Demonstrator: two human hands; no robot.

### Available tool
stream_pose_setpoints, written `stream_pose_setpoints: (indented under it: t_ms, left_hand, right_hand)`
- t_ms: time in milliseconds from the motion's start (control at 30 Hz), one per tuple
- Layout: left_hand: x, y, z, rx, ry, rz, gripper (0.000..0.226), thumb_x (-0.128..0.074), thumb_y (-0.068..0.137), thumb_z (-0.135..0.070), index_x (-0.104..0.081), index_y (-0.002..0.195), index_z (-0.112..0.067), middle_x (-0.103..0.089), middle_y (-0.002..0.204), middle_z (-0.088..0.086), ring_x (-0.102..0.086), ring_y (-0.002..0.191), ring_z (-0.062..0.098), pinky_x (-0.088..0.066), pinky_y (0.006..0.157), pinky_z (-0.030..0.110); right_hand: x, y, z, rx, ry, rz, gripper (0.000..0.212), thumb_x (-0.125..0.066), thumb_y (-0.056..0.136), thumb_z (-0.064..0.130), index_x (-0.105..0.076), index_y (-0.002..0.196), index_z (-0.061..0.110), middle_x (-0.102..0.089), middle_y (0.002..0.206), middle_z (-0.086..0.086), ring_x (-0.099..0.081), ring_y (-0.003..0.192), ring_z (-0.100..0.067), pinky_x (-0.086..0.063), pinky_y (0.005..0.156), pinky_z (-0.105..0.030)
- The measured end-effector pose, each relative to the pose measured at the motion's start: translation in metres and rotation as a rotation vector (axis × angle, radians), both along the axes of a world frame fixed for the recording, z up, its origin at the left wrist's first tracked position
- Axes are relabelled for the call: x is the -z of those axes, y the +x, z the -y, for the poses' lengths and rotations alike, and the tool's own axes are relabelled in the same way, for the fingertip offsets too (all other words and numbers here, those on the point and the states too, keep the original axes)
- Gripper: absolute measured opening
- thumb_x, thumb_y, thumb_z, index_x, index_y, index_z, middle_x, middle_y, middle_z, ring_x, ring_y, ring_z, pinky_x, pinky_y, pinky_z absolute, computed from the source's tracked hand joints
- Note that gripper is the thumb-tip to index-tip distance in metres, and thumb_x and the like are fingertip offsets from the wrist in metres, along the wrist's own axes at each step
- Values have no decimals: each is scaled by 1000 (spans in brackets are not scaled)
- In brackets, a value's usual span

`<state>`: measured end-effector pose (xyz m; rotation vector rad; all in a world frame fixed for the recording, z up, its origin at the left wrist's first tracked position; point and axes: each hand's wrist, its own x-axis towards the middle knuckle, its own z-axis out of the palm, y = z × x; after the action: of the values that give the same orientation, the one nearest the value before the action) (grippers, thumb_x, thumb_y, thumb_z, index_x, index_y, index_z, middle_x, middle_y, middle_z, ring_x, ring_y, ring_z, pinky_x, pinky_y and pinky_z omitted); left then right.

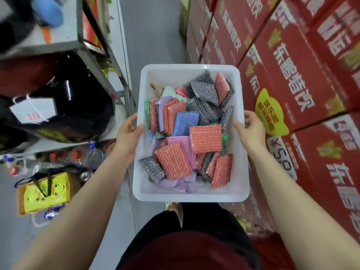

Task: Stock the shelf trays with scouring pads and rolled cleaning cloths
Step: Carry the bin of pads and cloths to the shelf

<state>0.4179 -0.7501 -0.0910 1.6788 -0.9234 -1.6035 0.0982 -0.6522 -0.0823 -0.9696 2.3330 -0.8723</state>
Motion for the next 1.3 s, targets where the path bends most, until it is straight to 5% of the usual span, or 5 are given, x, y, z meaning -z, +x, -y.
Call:
stream_pose_setpoints:
  t_ms: [367, 600, 933, 1133, 1300]
  left_hand:
    - [-2, -76, 239, -114, -69, 68, 43, -55, 96, -4, -50, 137, -14, -61, 92, -1, -60, 71, 3, -52, 58, 12]
    - [2, -92, 389, -215, -84, 74, 46, -57, 96, -6, -49, 140, -16, -62, 105, 3, -62, 98, 21, -47, 102, 43]
    - [5, -99, 630, -228, -47, 48, 49, -57, 96, -9, -45, 142, -19, -58, 128, 16, -55, 120, 31, -39, 109, 53]
    - [-8, -110, 765, -276, -149, 54, 49, -59, 92, -11, -48, 139, -19, -62, 123, 14, -57, 114, 27, -39, 109, 54]
    - [-24, -130, 879, -305, -221, 121, 44, -57, 92, -7, -54, 135, -17, -67, 108, 12, -61, 96, 25, -45, 101, 57]
  right_hand:
    - [8, -78, 275, -63, 3, 36, 41, -62, 91, 27, -54, 130, 18, -62, 113, -5, -58, 101, -25, -45, 85, -36]
    - [5, -98, 460, -151, -26, 75, 41, -62, 90, 26, -54, 130, 19, -62, 107, 0, -60, 96, -22, -49, 87, -41]
    - [1, -112, 718, -171, -23, 28, 39, -64, 88, 29, -59, 126, 20, -67, 109, -3, -62, 98, -24, -46, 86, -35]
    - [-12, -123, 862, -195, -87, 41, 38, -64, 85, 29, -61, 121, 20, -68, 102, -4, -63, 92, -27, -50, 86, -46]
    - [-22, -137, 998, -245, -126, 73, 33, -65, 88, 21, -61, 120, 14, -63, 94, -1, -59, 85, -20, -44, 75, -31]
